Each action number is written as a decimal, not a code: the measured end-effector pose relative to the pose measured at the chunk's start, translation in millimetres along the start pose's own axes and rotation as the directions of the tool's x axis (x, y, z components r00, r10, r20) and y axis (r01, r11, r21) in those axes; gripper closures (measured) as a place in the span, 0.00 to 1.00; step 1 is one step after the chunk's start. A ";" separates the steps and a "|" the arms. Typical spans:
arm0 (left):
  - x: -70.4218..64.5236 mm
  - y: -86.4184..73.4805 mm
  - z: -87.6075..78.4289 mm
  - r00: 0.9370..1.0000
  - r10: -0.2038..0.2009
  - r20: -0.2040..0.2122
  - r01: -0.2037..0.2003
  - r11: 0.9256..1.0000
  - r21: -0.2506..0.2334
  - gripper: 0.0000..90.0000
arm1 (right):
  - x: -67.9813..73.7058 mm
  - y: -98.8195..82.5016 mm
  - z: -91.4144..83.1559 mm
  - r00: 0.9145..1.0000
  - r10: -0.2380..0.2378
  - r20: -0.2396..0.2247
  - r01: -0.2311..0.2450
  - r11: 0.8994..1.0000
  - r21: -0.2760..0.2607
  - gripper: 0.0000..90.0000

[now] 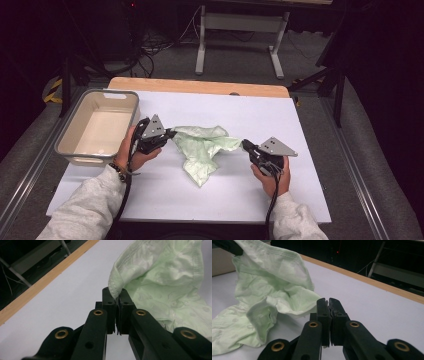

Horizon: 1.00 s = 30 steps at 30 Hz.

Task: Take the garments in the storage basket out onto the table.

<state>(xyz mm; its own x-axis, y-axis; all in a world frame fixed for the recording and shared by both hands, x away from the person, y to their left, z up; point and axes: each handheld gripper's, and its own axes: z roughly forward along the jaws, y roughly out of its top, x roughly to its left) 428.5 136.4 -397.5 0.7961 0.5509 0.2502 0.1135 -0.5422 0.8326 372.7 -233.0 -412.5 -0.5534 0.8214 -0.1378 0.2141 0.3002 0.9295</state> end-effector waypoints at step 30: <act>3.7 -0.3 -3.2 0.999 -0.029 -0.031 0.029 0.999 -0.026 0.78 | 0.8 -2.9 3.5 0.999 0.000 -0.048 0.002 0.999 0.038 0.93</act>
<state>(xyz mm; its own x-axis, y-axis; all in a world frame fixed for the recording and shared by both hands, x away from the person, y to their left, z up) 429.5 140.6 -395.3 0.7738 0.5859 0.2408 0.1210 -0.5098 0.8517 374.4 -231.5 -416.6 -0.5916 0.7970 -0.1214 0.2436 0.3204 0.9154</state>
